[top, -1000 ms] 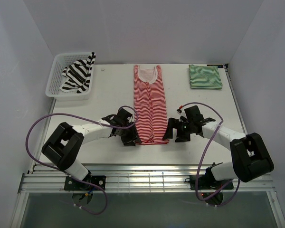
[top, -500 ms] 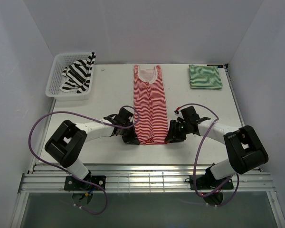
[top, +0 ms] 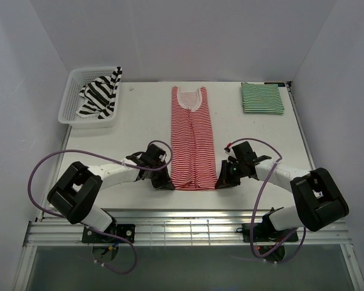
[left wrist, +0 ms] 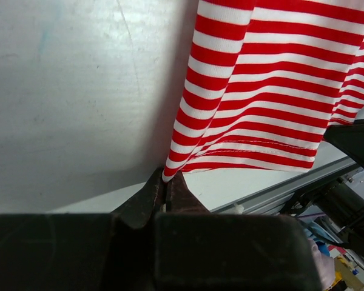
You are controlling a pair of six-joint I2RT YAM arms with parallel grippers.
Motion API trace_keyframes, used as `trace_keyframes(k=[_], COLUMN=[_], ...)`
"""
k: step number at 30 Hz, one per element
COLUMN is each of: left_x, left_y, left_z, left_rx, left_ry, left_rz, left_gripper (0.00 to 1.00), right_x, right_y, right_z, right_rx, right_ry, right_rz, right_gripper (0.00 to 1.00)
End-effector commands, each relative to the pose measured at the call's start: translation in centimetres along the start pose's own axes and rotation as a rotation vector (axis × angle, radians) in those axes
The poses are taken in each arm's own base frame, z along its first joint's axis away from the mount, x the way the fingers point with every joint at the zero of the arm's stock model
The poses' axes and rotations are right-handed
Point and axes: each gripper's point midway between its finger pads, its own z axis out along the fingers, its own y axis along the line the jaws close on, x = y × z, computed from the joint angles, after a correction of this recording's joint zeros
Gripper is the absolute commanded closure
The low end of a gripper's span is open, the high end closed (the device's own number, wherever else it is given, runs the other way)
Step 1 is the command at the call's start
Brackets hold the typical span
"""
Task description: Fold and stack the tank tops
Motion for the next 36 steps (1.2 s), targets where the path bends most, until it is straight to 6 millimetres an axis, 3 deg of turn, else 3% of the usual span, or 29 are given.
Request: trace_keyframes(k=[1, 10, 20, 21, 27, 31, 36], left_x=[1.1, 0.5, -3.2, -4.1, -8.5, -13.0, -17.8], left_y=[2.0, -1.2, -5.1, -6.2, -7.9, -9.6, -10.4], left_z=[-0.7, -2.4, -4.6, -5.2, -5.8, -7.1, -7.9], left_rx=[-0.067, 0.036, 0.069, 0.084, 0.077, 0.104, 0.106], left_ry=[0.007, -0.017, -0.131, -0.152, -0.221, -0.293, -0.373], left_rz=[-0.003, -0.001, 0.024, 0.035, 0.051, 0.057, 0.067], left_gripper=[1.0, 1.0, 1.0, 1.0, 1.0, 1.0, 1.0], right_x=[1.6, -0.4, -4.8, -5.8, -10.8, -15.1, -19.4], right_y=[0.2, 2.9, 5.2, 5.7, 7.2, 8.8, 9.2], right_z=[-0.7, -2.2, -4.1, -4.4, -5.8, -7.1, -7.5], right_rx=[-0.006, -0.052, -0.039, -0.041, -0.014, -0.013, 0.002], right_ry=[0.029, -0.053, -0.167, -0.187, -0.295, -0.375, -0.432], right_rz=[-0.009, -0.049, -0.102, -0.108, -0.155, -0.194, -0.219], right_gripper=[0.92, 0.92, 0.92, 0.92, 0.92, 0.92, 0.92])
